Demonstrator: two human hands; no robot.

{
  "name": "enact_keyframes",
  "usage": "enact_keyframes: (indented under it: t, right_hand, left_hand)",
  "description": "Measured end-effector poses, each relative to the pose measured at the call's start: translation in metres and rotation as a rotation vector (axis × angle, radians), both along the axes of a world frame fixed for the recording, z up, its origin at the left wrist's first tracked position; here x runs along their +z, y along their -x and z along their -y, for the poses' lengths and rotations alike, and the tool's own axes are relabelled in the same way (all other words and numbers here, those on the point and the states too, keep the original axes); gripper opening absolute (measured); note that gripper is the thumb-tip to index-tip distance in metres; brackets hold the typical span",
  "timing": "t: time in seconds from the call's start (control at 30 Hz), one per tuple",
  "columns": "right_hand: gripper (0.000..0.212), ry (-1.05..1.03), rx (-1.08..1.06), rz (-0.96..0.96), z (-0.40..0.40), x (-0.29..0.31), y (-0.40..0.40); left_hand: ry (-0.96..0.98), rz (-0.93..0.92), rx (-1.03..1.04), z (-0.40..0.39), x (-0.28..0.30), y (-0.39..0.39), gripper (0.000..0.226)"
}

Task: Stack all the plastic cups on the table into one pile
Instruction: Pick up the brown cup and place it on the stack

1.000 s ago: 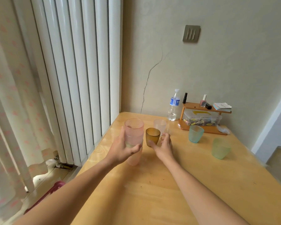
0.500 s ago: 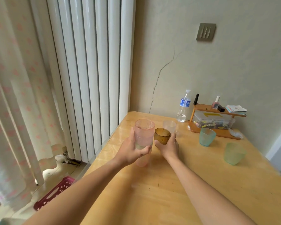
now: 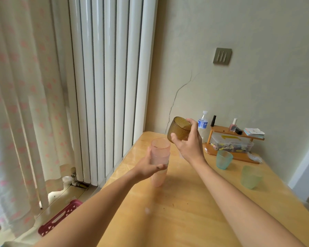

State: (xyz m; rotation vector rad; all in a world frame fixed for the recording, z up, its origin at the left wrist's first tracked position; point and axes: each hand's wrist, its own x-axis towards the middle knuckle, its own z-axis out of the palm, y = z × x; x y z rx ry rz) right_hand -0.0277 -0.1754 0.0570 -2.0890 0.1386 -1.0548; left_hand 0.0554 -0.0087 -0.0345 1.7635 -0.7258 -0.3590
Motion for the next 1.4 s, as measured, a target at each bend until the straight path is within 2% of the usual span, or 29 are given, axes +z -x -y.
enact_keyframes:
  t: [0.07, 0.2, 0.3, 0.47, 0.6, 0.83, 0.97, 1.13, 1.23, 1.4]
  right_hand:
    - [0.07, 0.025, 0.018, -0.028, -0.006, 0.004, 0.001]
    - [0.066, 0.119, 0.096, -0.246, -0.017, 0.002, 0.001]
    - [0.063, 0.106, 0.129, -0.353, -0.023, -0.006, 0.002]
    - [0.065, 0.099, 0.18, -0.371, -0.028, -0.012, -0.001]
    - [0.069, 0.096, 0.231, -0.384, -0.029, -0.017, -0.004]
    - [0.051, -0.046, 0.309, -0.402, -0.021, -0.014, 0.001]
    - [0.055, -0.1, 0.352, -0.353, -0.015, -0.029, -0.001]
    - [0.061, -0.156, 0.249, -0.346, 0.004, -0.055, -0.006]
    - [0.074, -0.173, 0.157, -0.407, 0.018, -0.068, -0.012]
    - [0.05, -0.1, -0.043, -0.476, 0.045, -0.085, -0.025]
  left_hand:
    - [-0.004, -0.021, -0.016, 0.001, 0.004, 0.004, 0.106]
    - [-0.028, -0.007, -0.013, 0.002, 0.01, 0.011, 0.094]
    - [-0.032, 0.002, 0.011, 0.002, 0.013, 0.011, 0.091]
    - [0.118, -0.03, 0.03, 0.002, 0.022, 0.014, 0.087]
    - [0.269, 0.083, 0.14, 0.008, 0.041, 0.014, 0.088]
    - [0.31, 0.277, 0.194, 0.02, 0.044, 0.02, 0.071]
    - [0.348, 0.348, 0.265, 0.023, 0.039, 0.02, 0.065]
    - [0.345, 0.406, 0.336, 0.028, 0.032, 0.017, 0.075]
    - [0.35, 0.453, 0.384, 0.032, 0.03, 0.016, 0.078]
    - [0.377, 0.474, 0.413, 0.042, 0.027, 0.007, 0.078]
